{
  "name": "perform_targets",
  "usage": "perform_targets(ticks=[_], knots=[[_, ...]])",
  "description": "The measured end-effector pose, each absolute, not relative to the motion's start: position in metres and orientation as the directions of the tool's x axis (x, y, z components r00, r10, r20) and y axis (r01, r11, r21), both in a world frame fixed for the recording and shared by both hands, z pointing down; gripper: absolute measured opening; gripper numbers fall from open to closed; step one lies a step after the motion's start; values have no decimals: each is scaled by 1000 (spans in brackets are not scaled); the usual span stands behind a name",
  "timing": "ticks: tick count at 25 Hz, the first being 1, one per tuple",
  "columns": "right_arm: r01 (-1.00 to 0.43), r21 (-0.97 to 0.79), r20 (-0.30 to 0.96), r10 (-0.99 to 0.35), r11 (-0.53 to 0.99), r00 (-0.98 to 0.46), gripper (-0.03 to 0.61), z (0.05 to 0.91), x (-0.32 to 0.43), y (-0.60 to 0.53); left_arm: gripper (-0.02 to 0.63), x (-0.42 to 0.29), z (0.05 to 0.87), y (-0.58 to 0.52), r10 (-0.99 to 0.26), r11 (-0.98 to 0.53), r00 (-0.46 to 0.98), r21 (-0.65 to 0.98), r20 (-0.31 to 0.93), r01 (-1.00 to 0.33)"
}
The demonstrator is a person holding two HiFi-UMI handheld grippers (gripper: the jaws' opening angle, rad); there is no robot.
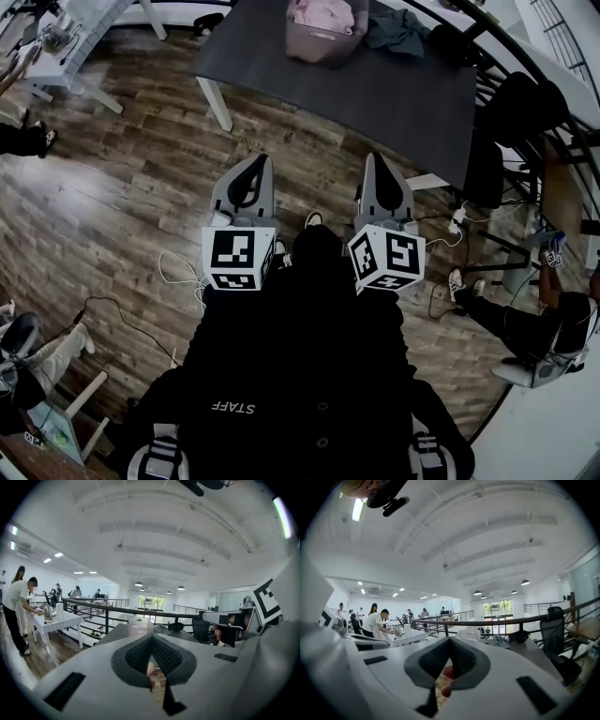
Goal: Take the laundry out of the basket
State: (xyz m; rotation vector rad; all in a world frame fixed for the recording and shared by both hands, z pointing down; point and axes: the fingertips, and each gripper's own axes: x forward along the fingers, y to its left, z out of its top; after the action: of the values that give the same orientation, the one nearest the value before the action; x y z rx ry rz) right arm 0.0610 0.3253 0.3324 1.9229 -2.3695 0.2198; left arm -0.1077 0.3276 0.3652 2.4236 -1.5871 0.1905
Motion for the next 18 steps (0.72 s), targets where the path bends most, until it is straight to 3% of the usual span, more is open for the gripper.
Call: perform_targets(ticks=[9, 18], knots=[[-968, -80, 183, -952, 236, -248, 14, 359, 78, 253, 0, -90, 385, 271, -892, -344, 372, 146, 258, -927], [-957, -95, 178, -941, 273, -286, 14, 359, 116, 119, 0, -50, 380, 134, -894, -335, 357, 126, 269, -934]])
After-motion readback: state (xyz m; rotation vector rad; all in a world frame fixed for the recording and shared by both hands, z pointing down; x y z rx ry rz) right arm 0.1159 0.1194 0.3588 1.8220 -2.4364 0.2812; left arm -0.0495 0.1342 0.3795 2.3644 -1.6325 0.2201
